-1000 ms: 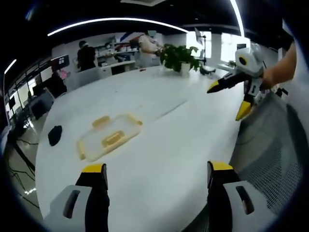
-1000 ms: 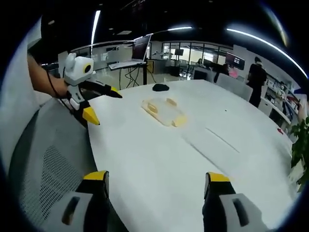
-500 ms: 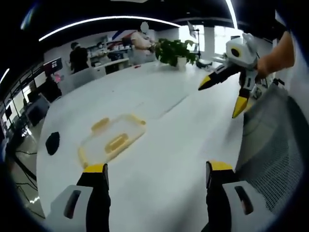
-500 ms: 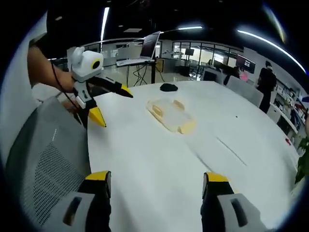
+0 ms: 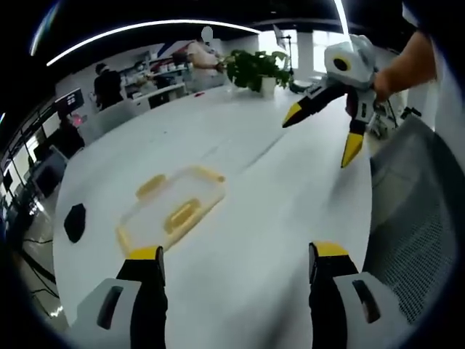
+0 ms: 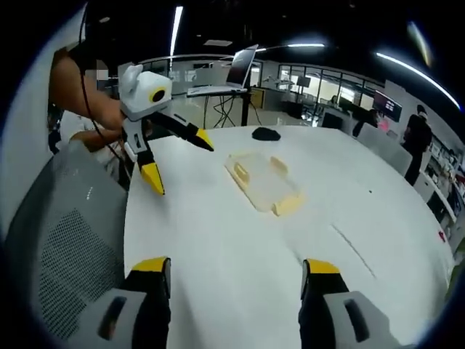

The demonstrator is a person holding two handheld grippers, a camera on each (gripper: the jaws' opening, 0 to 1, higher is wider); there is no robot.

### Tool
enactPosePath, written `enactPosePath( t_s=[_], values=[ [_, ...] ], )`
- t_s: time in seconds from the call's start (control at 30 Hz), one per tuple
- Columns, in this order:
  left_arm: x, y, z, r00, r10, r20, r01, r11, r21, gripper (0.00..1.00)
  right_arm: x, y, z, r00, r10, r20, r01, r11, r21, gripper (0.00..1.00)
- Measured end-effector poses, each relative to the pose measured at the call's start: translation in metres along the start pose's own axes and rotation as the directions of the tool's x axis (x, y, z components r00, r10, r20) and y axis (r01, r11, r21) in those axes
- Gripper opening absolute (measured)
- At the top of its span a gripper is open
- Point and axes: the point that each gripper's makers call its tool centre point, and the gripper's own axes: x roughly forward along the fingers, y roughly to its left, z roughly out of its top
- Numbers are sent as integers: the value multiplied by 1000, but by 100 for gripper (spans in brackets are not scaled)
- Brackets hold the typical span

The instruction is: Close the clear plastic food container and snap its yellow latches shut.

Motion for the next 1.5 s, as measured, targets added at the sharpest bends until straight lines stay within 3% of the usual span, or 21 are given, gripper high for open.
enactPosePath(
  t_s=[0.33,0.53,0.93,1.5],
  values=[
    [8,18,-11,999,-28,-26,29,999,34,78,25,-8,14,998,62,-14,-63,997,-54,71],
    [12,28,-9,999,-38,-30,39,998,52,78,38,-14,21,996,82,-23,-84,994,-69,69],
    [23,54,-12,998,-41,-49,44,996,78,74,56,-21,18,990,133,-55,-138,987,-87,66],
    [32,81,-17,995,-57,-78,67,990,127,72,77,-38,40,986,160,-50,-165,979,-122,62]
  ],
)
